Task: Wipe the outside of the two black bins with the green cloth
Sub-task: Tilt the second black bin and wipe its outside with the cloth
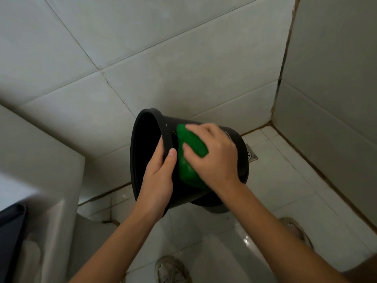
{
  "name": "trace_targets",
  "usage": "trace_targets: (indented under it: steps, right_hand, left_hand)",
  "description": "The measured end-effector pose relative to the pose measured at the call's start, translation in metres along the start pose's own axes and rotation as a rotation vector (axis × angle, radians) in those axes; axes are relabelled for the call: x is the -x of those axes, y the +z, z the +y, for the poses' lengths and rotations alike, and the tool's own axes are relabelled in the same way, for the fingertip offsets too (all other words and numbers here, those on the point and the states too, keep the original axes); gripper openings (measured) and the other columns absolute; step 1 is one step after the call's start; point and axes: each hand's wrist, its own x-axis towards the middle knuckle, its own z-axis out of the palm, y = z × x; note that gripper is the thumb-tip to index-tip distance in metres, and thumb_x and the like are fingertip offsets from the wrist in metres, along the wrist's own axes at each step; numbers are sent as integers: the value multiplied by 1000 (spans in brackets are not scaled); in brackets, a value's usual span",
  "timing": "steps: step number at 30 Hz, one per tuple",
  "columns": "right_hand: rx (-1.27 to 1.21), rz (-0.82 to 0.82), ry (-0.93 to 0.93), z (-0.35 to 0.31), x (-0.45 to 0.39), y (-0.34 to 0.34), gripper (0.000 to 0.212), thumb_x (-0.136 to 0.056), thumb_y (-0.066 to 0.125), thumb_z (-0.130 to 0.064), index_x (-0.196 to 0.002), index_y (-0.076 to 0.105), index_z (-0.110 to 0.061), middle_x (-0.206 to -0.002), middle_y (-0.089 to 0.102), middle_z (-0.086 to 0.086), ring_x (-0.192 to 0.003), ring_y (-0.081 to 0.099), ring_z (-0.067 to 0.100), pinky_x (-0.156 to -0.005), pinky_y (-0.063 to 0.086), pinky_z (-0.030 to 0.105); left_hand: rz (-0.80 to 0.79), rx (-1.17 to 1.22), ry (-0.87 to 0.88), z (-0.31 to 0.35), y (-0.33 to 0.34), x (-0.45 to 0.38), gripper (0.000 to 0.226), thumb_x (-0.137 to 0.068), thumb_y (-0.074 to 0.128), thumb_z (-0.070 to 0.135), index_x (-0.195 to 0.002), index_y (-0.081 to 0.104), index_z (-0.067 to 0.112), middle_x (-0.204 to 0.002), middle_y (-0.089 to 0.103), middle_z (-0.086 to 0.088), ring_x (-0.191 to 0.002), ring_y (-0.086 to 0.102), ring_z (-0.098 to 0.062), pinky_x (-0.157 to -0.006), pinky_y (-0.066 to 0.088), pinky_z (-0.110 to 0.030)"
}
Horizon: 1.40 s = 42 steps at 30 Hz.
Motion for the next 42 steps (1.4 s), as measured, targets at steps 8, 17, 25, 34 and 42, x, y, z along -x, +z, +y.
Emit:
trace_targets:
  steps: [8, 17, 25, 34, 42]
  right_hand:
    - [12, -104, 104, 5, -33, -7, 34, -85, 57, -41, -114, 67, -27, -104, 64, 0, -89, 62, 22, -72, 49, 32]
    - [-82, -4, -56, -12, 16, -8, 33, -83, 61, -32, -110, 71, -16, -101, 64, 3, -89, 61, 18, -73, 49, 26]
    - [-49, -214, 133, 1, -61, -6, 27, -88, 59, -34, -113, 68, -30, -111, 65, -1, -99, 61, 21, -83, 48, 36]
    - [-231, -11, -16, 5, 7, -14, 33, -83, 59, -28, -111, 71, -16, -104, 65, 0, -92, 62, 17, -77, 53, 38]
    - [-157, -143, 111, 2, -46, -15, 29, -86, 60, -31, -113, 70, -27, -110, 67, -5, -98, 62, 16, -84, 50, 37]
  left_hand:
    - [-61, -58, 15, -7, 0, 7, 43, -104, 36, 24, -145, 42, 34, -137, 57, 9, -127, 54, -10, -107, 44, -43]
    - [-32, -28, 20, -6, 1, 8, 44, -102, 41, 24, -144, 43, 35, -136, 58, 12, -125, 56, -8, -108, 43, -43]
    - [-74, -85, 28, -9, 6, 11, 45, -103, 39, 33, -147, 35, 41, -141, 52, 17, -130, 49, -5, -111, 40, -42]
    - [-137, -44, 28, -14, 7, 20, 48, -96, 41, 33, -143, 37, 45, -137, 53, 28, -128, 49, 3, -102, 46, -20]
    - [-149, -155, 69, -12, 6, 19, 50, -100, 40, 35, -150, 33, 34, -144, 50, 15, -133, 46, -4, -114, 38, -40]
